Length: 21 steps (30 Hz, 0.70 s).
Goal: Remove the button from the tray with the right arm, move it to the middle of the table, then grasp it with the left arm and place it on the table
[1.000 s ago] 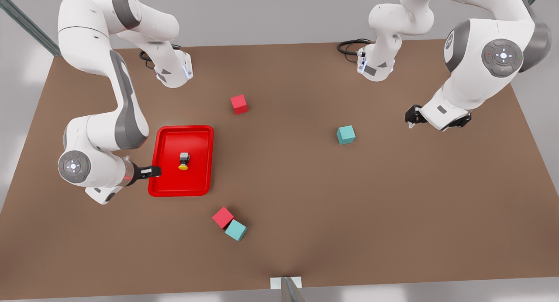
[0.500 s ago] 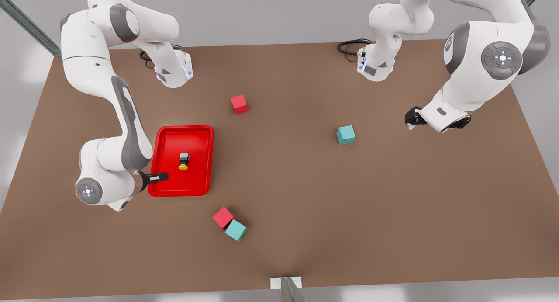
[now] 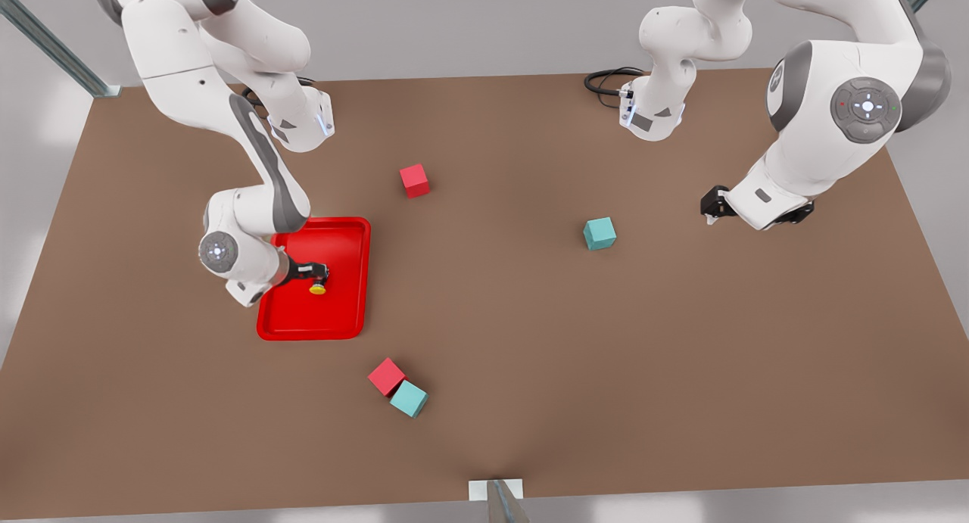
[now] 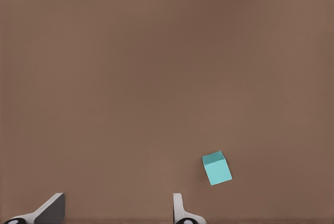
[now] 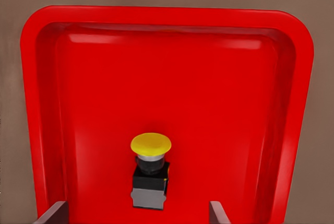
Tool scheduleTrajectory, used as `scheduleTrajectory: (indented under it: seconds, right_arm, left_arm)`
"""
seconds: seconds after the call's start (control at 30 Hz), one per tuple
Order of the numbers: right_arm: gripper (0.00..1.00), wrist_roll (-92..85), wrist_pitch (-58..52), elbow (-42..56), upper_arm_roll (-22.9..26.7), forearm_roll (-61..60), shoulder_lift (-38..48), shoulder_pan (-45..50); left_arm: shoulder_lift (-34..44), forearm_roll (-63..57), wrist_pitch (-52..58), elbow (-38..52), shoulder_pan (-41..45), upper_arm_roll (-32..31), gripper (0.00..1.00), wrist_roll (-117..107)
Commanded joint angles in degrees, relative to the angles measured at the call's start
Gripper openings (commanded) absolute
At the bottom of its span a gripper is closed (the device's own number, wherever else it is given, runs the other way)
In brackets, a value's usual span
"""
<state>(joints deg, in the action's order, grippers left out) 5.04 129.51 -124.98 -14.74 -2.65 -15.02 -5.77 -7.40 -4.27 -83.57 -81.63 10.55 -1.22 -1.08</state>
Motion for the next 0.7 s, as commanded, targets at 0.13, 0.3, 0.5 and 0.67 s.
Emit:
scheduleTrajectory:
  seconds: [0.13, 0.3, 0.5, 0.67]
  right_arm:
    - [1.0, 11.1, 8.0, -1.8, -0.1, 0.5, 0.1, 2.5]
    - [1.0, 13.4, 8.2, -1.8, -0.1, 1.0, -0.1, 4.0]
    - [1.0, 14.1, 8.1, -3.7, -0.1, 1.1, -0.4, 4.8]
    - [1.0, 14.1, 8.0, -3.7, 0.2, 1.1, -3.0, 3.9]
  left_arm:
    - [-0.2, 0.0, 0.1, -0.1, -0.1, 0.0, 1.0, -0.2]
    - [-0.3, 0.0, 0.1, -0.1, -0.1, 0.0, 1.0, -0.2]
    - [-0.5, 0.0, 0.1, -0.1, -0.1, 0.0, 1.0, -0.2]
    - [-0.7, 0.0, 0.1, -0.1, -0.1, 0.0, 1.0, -0.2]
